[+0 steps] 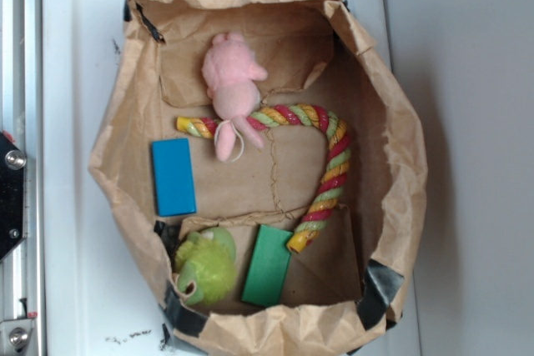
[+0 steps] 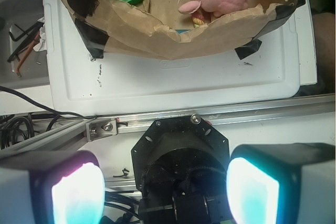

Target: Grab the multicolored rope.

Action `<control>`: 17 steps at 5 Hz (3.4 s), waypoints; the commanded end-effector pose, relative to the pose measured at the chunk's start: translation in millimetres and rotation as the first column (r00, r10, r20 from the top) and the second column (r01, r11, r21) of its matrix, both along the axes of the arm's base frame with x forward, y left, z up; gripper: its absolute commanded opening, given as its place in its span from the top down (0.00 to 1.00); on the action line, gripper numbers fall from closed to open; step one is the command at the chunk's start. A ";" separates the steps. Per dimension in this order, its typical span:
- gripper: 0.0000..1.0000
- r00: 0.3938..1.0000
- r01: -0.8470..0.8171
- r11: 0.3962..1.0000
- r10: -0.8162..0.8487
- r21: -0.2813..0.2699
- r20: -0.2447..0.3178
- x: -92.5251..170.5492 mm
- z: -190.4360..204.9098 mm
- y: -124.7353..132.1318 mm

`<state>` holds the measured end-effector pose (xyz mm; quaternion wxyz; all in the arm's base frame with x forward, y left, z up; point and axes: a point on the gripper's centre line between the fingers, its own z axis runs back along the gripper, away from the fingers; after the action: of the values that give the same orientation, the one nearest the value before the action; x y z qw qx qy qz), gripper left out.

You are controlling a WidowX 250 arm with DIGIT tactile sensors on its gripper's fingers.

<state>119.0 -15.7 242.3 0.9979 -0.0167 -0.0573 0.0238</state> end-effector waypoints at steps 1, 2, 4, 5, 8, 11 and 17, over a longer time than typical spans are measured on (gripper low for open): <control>0.00 1.000 0.000 1.000 0.000 0.000 0.000 0.0 0.0 0.0; 0.00 0.996 -0.082 0.996 0.082 0.022 -0.017 31.8 -7.8 9.1; 0.00 0.985 -0.147 0.984 0.155 0.100 -0.071 59.2 -14.4 25.1; 0.00 0.985 -0.147 0.984 0.155 0.100 -0.071 59.2 -14.4 25.1; 0.00 0.933 -0.299 0.952 0.305 -0.060 0.189 108.1 -21.6 28.6; 0.00 0.759 -0.603 0.775 0.631 -0.192 0.161 160.3 -64.6 68.9; 0.00 0.734 -0.616 0.726 0.670 -0.305 0.113 224.1 -98.0 30.4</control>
<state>337.2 9.7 125.7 0.9096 -0.1127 -0.1331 0.3770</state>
